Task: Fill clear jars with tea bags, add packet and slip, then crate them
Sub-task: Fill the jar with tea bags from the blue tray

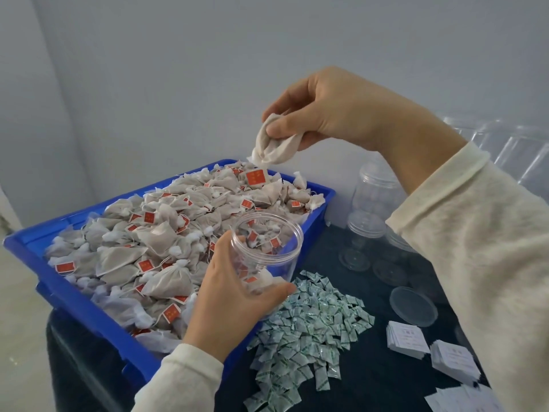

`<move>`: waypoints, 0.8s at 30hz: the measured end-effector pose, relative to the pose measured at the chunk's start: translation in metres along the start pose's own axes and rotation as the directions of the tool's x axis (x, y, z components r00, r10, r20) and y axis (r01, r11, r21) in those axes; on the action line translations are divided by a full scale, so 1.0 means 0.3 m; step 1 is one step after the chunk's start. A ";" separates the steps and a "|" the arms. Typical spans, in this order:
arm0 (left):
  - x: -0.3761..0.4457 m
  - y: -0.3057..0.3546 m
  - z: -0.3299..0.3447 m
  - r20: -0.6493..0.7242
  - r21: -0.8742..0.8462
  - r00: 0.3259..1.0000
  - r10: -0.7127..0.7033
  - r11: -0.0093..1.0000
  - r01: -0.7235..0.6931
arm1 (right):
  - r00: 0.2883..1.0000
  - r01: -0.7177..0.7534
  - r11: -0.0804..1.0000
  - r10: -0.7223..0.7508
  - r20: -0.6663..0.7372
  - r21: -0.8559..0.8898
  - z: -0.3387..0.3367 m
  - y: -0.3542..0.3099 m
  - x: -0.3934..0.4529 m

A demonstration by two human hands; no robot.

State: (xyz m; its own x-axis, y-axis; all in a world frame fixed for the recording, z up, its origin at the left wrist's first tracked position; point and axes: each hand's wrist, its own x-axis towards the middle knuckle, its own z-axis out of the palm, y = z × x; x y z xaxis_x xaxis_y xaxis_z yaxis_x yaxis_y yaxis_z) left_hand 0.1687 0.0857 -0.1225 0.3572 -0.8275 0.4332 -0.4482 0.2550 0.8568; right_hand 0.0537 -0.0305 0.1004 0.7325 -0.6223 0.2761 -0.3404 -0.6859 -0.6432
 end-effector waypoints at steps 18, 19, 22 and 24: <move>0.009 0.001 0.004 0.000 -0.069 0.999 -0.054 0.996 0.054 | 0.953 -0.017 0.931 0.125 0.276 -0.365 0.288 0.060 -0.093; 0.010 0.002 0.004 -0.002 -0.062 0.999 -0.052 0.997 0.052 | 0.947 -0.015 0.919 0.140 0.290 -0.393 0.301 0.060 -0.091; 0.010 0.002 0.003 -0.010 -0.047 0.999 -0.043 0.998 0.042 | 0.922 -0.020 0.900 0.185 0.341 -0.436 0.321 0.058 -0.084; 0.010 -0.002 0.003 -0.011 -0.038 0.999 -0.043 0.998 0.043 | 0.904 -0.026 0.904 0.204 0.376 -0.427 0.317 0.052 -0.081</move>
State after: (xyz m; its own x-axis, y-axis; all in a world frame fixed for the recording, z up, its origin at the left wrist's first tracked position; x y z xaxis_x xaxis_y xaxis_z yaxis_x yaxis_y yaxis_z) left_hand 0.1692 0.0826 -0.1220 0.3851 -0.8322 0.3990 -0.4013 0.2383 0.8844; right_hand 0.0865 0.0097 0.0157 0.8143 -0.5606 -0.1502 -0.5787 -0.7647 -0.2835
